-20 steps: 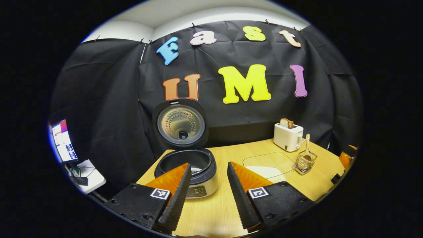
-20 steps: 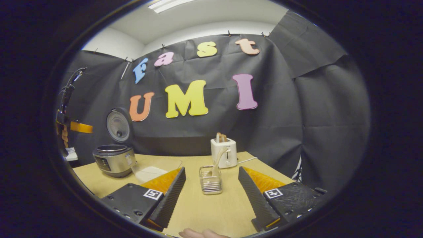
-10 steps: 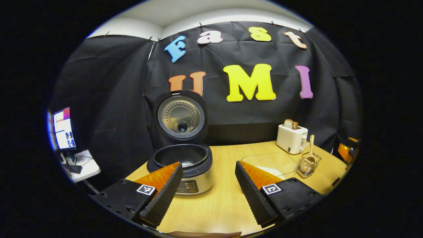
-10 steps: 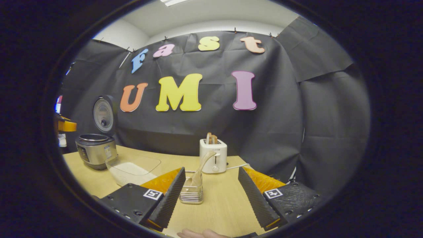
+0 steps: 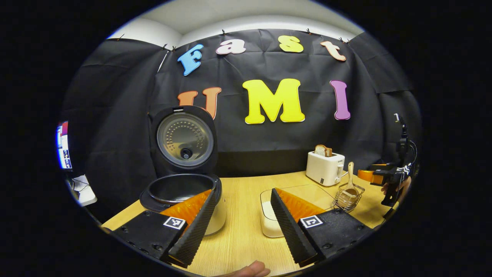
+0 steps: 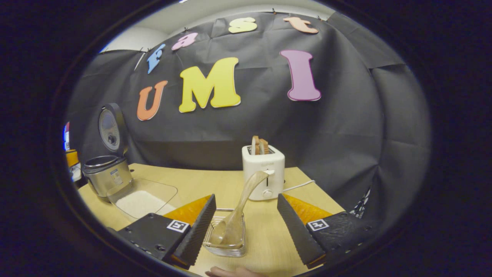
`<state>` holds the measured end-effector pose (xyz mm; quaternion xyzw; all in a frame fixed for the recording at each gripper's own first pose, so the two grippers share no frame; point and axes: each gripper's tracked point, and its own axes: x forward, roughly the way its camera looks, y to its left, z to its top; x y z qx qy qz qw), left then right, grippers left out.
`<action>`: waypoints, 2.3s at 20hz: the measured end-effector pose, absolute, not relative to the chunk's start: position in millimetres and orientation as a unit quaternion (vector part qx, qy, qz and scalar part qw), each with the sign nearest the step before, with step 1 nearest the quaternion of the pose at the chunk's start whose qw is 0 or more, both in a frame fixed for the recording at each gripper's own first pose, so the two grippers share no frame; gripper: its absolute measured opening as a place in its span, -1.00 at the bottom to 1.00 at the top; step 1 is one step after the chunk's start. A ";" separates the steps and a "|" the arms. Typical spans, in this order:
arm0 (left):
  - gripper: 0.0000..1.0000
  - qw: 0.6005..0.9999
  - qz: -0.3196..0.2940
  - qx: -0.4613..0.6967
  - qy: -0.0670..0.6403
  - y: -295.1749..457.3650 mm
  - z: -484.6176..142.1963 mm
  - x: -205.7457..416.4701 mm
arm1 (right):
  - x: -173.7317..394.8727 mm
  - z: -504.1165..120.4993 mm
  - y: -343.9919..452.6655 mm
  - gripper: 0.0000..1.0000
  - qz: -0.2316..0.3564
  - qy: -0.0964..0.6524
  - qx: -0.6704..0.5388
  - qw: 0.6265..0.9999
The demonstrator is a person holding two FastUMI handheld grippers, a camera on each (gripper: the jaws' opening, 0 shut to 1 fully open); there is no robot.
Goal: Close the left gripper, press the button to open the rice cooker; take a wooden spoon from the chopstick holder with the right hand, scoop a spoonful of rice and pour it into the rice cooker, then put the wooden spoon back into the chopstick holder.
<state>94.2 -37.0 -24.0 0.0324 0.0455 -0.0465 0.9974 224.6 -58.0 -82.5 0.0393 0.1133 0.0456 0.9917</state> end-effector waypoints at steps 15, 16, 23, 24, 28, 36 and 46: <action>0.87 0.997 0.020 0.053 0.043 5.0 -52.1 88.7 | 318.2 -110.5 -44.5 0.01 0.027 0.237 0.091 0.967; 0.87 0.998 0.019 0.048 0.047 6.2 -53.4 87.7 | 319.7 -111.5 -45.5 -0.09 0.025 0.241 0.085 0.966; 0.87 0.997 0.042 0.041 0.040 19.4 -44.7 83.6 | 323.4 -122.6 -45.1 -0.54 0.030 0.269 0.080 0.959; 0.86 0.997 0.052 0.041 0.040 24.1 -44.9 83.3 | 322.5 -122.4 -45.7 -0.55 0.036 0.271 0.077 0.959; 0.87 0.997 0.046 0.027 0.049 24.2 -44.7 79.4 | 321.3 -117.2 -35.6 -0.65 0.065 0.266 0.079 0.958; 0.86 0.999 0.045 0.002 0.022 39.8 -19.3 62.9 | 284.8 -68.8 -24.1 -0.82 0.062 0.215 0.034 0.974; 0.86 0.998 0.059 -0.015 0.010 67.4 3.5 38.7 | 235.6 13.4 3.9 -0.82 0.034 0.121 -0.019 0.992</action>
